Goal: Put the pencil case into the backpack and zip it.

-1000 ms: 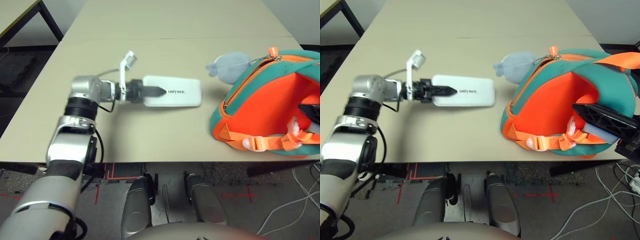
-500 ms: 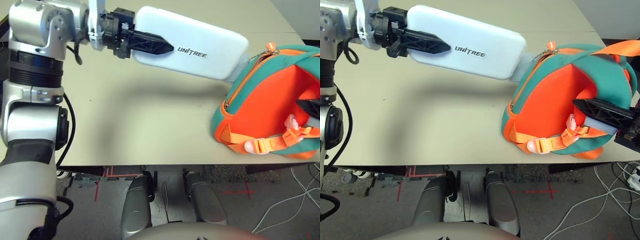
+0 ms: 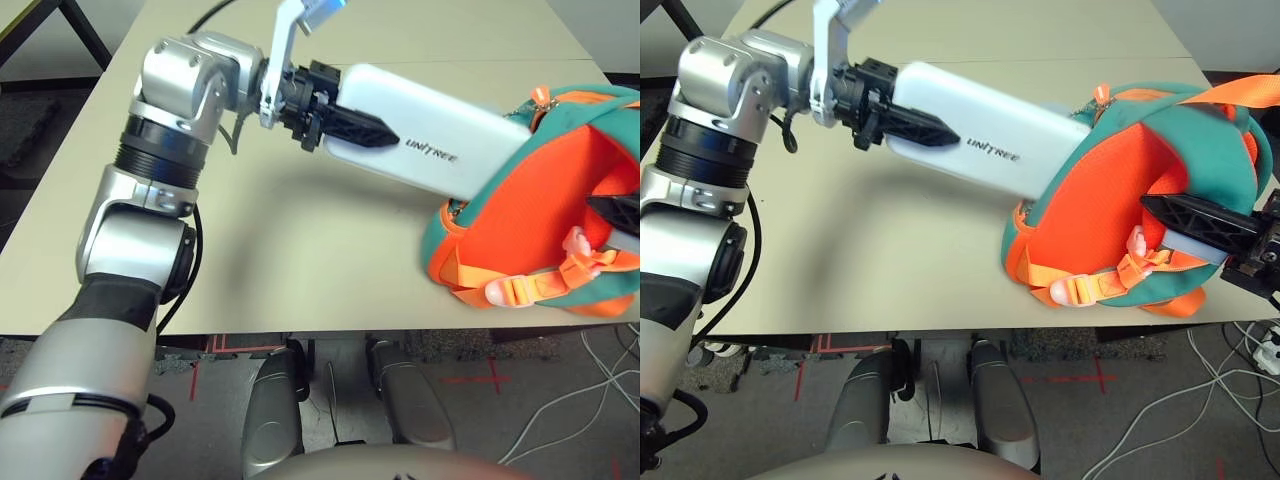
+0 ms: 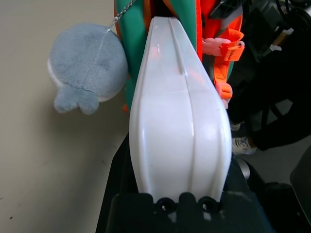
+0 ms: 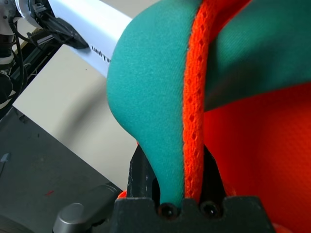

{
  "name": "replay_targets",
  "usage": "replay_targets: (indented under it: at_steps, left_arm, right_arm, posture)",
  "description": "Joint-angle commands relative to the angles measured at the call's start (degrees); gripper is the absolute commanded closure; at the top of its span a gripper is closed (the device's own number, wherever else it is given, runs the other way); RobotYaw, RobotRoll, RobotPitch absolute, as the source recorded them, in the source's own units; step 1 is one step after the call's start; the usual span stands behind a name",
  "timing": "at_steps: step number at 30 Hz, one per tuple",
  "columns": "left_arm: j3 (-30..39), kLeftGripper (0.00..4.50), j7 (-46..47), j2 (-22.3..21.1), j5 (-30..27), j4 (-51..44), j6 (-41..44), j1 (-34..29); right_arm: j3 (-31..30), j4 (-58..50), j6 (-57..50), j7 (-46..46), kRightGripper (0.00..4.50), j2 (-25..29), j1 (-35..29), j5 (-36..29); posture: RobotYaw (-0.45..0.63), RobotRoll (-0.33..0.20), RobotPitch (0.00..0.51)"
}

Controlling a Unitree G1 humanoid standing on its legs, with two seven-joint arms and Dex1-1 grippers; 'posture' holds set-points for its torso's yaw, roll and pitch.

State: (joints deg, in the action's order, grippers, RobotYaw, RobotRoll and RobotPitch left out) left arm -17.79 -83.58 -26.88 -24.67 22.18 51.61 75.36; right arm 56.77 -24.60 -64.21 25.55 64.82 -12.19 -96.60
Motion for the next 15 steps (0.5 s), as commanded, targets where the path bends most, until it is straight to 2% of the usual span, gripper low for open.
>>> replay_targets:
  at_steps: [1,4,7,15]
  left_arm:
    - [-3.60,3.28,-2.11,1.34,0.77,-2.79,0.24,0.09]
    - [-5.37,3.28,-1.94,3.53,2.07,-0.69,-0.73,1.53]
    - [-7.18,3.28,-0.40,8.49,5.33,5.47,-3.75,4.98]
    - [-5.30,3.28,-1.60,17.32,8.34,15.54,-6.66,13.98]
  right_arm:
    - [-1.25,0.41,0.88,-0.05,4.45,0.18,0.92,0.45]
    - [-2.69,0.74,1.15,0.22,4.45,0.25,2.02,0.82]
    - [-5.03,1.12,1.65,0.46,4.45,0.36,4.01,1.29]
    - [-9.45,2.14,2.30,1.03,4.45,0.32,8.67,2.79]
  posture:
    - [-0.29,0.000,0.249]
    - [-0.28,0.000,0.249]
    - [-0.27,0.000,0.249]
    - [-0.26,0.000,0.247]
